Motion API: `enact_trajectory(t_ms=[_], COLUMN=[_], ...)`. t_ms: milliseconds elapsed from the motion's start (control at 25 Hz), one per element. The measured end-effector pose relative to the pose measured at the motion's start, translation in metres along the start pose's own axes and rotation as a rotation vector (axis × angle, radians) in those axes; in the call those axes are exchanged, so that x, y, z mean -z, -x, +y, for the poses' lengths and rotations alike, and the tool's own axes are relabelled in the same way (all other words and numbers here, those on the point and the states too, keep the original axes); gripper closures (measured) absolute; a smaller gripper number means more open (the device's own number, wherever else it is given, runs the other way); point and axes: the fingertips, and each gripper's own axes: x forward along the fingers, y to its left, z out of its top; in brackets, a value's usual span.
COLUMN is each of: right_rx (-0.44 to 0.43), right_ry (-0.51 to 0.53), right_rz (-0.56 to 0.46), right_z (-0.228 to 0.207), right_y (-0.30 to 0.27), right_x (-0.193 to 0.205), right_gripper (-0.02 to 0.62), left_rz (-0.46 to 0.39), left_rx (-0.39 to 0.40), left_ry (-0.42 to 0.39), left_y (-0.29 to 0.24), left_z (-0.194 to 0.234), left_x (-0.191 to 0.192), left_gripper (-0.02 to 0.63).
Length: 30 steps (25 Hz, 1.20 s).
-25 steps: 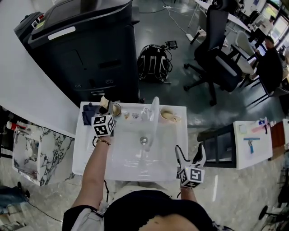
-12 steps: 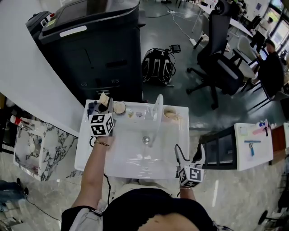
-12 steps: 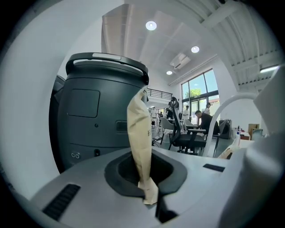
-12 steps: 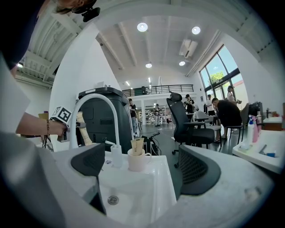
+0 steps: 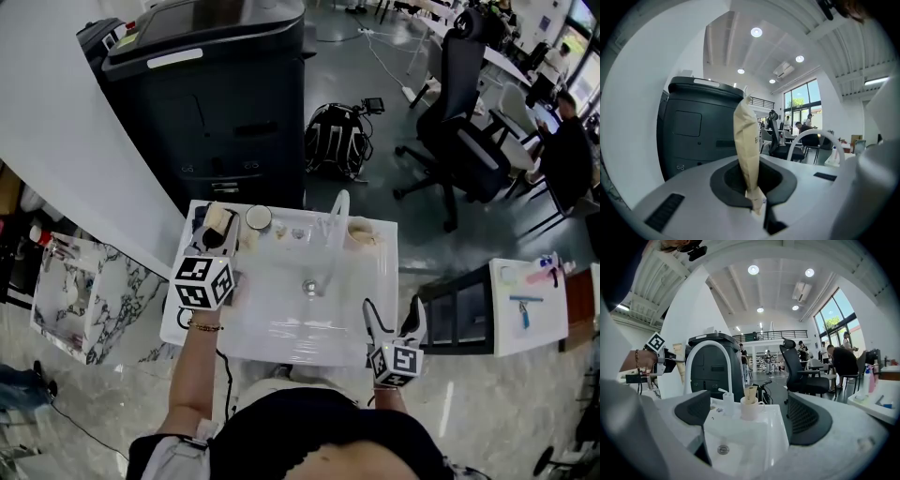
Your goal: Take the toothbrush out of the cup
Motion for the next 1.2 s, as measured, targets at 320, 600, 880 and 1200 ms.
enact_trajectory(t_ms=[320,600,880,1200], right_rx=[-0.045,-0.056,-0.053,-0.049], right_ry=[0.019,0.031,0.035,0.035], right_rz=[0.006,-0.012,-0.011,-0.013], right_z=[0.019,0.026,0.026,0.022], right_y=[0.007,0.011,0.011,0.001], right_x=[0.003,-0.001,0.000,-0.001], right_gripper=[0.087,0.087,0.087,0.087], left_rz=[-0.032,-0.026,0.002,0.038], left_rx=[0.032,0.013,-0.019,-0.022], left_ry=[0.019,0.029,0.031,0.044], left_y=[0.055,0.094,0.115,0.123], left_z=[-0.032,-0.044,-0.054,-0.058], left_x=[-0.012,-0.007,0.019,0.038], left_gripper=[0.601,0.601,0.601,0.601])
